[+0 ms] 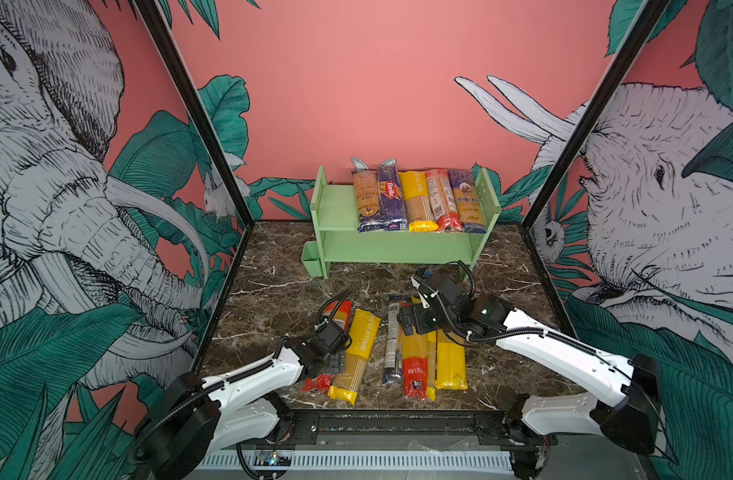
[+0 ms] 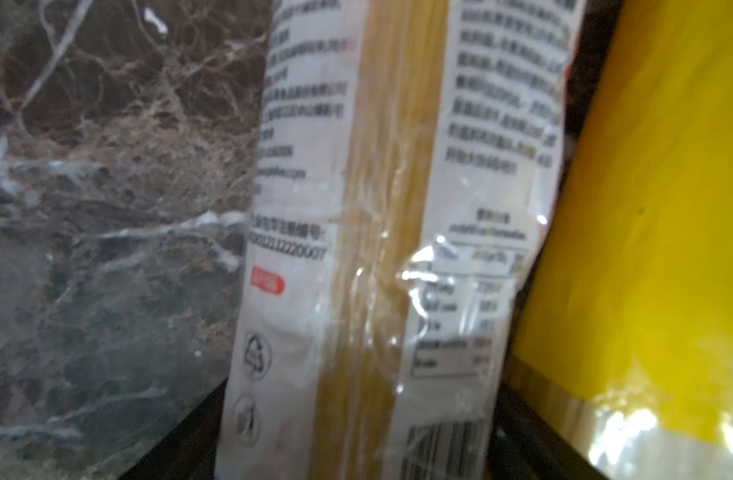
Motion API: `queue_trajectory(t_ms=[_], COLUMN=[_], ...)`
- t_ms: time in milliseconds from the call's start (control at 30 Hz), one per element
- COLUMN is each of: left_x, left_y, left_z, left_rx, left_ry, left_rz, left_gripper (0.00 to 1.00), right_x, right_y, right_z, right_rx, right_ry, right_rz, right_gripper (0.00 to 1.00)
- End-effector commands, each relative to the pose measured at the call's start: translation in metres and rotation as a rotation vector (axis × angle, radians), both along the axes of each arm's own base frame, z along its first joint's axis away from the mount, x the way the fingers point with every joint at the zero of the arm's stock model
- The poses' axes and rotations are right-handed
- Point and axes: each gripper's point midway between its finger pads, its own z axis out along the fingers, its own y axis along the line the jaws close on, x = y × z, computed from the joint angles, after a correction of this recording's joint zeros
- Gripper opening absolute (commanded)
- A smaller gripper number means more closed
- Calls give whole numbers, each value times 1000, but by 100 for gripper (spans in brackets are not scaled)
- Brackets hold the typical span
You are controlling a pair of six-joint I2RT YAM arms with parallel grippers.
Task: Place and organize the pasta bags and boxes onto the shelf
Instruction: 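Close the left gripper around the white-red spaghetti pack's end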
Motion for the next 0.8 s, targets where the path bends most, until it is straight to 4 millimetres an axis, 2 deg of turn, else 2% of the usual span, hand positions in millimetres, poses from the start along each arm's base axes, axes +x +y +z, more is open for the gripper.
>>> queue_trajectory(t_ms=[0, 167, 333, 667, 767], left_x=[19, 23, 12, -17, -20], left_y=[-29, -37, -24, 3, 5], left_z=[9, 9, 3, -18, -23], left_rx=[-76, -99, -79, -86, -99], left_ry=[-27, -23, -7, 32, 22], left_rz=[-27, -19, 5, 75, 81], left_gripper=[84, 83, 86, 87, 79], right_x=[-1, -4, -7, -9, -11], right_y=[-4, -17, -24, -21, -21], right_z=[9, 10, 10, 9, 9], right_rx=[10, -10, -12, 12, 21], right_ry=[-41, -57, -65, -62, -57], right_rz=[1, -13, -17, -8, -5], right_gripper=[99, 99, 99, 99, 99])
